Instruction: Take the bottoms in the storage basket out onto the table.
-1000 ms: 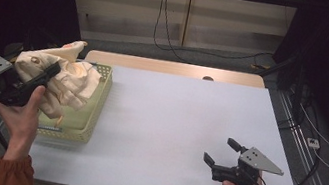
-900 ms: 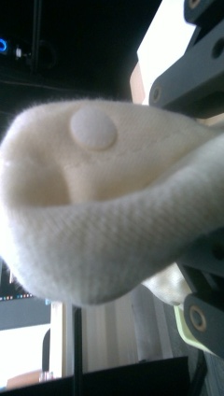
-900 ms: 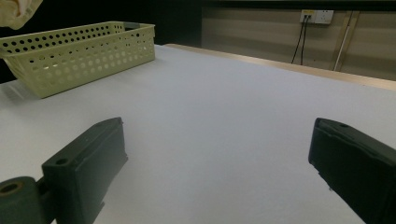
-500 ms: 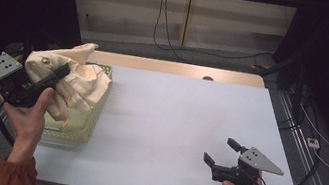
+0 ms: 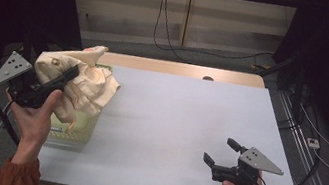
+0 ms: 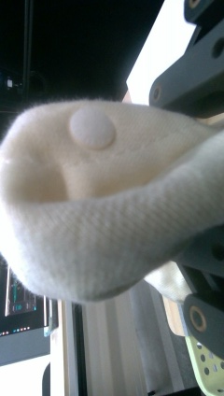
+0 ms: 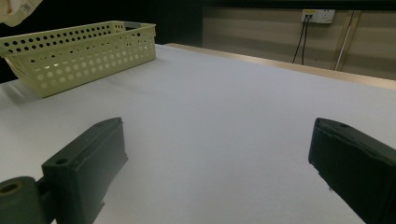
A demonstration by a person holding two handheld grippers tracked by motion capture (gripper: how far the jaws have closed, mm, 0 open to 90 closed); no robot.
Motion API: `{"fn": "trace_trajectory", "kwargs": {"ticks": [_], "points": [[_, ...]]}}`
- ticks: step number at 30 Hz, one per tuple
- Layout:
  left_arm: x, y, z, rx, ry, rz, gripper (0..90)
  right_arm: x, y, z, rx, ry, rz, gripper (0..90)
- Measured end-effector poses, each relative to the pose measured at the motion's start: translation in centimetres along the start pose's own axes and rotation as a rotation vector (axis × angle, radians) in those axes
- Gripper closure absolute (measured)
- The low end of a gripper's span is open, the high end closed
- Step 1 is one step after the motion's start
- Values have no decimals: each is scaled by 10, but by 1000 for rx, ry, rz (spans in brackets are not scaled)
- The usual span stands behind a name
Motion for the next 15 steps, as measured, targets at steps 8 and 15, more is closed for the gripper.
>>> {"fn": "trace_trajectory", "kwargs": {"ticks": [8, 15], "points": [[-3, 6, 2, -9, -4, -11, 670, -1, 0, 0, 8, -3, 0, 39], [-5, 17, 4, -27, -4, -31, 670, 0, 0, 0, -1, 0, 2, 40]]}}
Point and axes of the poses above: each handheld gripper's, and its own axes: x roughly backward along the jaws, z roughly out of its top, y roughly to its right, the point moved 9 cm from there along -x, roughly forward along the jaws, and after that the axes turned 1 degree about z, right-handed, at the moved point
